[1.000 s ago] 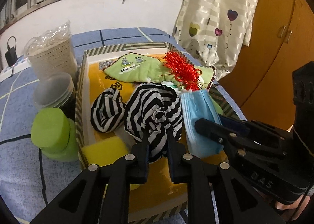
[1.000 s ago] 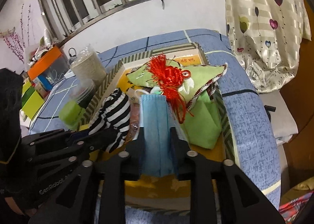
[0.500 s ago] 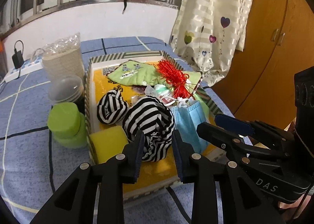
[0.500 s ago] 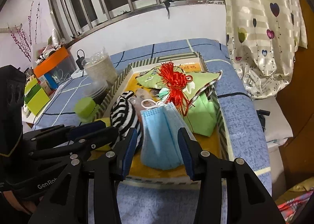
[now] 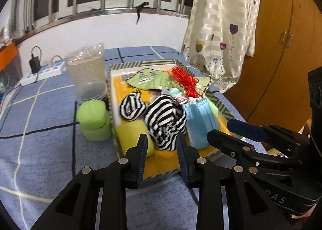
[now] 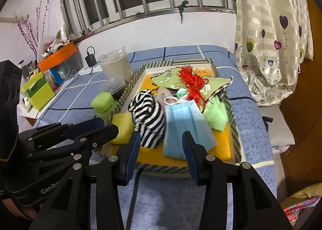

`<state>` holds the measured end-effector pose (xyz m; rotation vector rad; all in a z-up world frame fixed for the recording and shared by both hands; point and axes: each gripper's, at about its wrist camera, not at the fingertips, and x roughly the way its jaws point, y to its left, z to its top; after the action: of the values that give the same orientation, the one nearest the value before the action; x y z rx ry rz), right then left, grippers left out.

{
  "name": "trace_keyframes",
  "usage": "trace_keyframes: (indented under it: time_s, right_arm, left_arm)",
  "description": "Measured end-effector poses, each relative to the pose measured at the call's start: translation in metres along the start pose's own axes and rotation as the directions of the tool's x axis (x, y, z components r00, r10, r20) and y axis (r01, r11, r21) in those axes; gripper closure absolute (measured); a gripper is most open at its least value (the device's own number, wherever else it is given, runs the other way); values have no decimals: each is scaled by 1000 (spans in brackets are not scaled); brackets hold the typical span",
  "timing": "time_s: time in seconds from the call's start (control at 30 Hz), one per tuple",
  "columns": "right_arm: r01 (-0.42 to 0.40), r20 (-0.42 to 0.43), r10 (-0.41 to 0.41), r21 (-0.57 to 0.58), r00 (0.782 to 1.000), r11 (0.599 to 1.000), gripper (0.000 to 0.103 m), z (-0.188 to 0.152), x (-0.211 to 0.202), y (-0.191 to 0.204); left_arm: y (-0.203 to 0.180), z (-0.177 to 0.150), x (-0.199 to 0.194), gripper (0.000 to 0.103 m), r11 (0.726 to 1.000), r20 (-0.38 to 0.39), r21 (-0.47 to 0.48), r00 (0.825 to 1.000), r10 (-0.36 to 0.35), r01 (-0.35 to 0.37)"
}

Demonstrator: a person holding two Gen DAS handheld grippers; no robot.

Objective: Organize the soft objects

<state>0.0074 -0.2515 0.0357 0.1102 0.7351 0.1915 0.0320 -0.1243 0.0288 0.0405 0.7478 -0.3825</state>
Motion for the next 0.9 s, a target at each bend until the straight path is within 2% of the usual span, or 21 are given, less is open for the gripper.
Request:
trace_keyframes:
  time_s: [0.4,0.9]
  right_arm:
    - [4,-2,-4,-25,1000,1000,59,-14,-13,18]
    - [-2,-9,1,-47,1000,999,59,-22,-21,29]
  left_arm:
    - [5,-18,-23,75,999,8,-8,999,35,-35]
    - [5,-29,-34,75,998,-1,-29,999,53,-53]
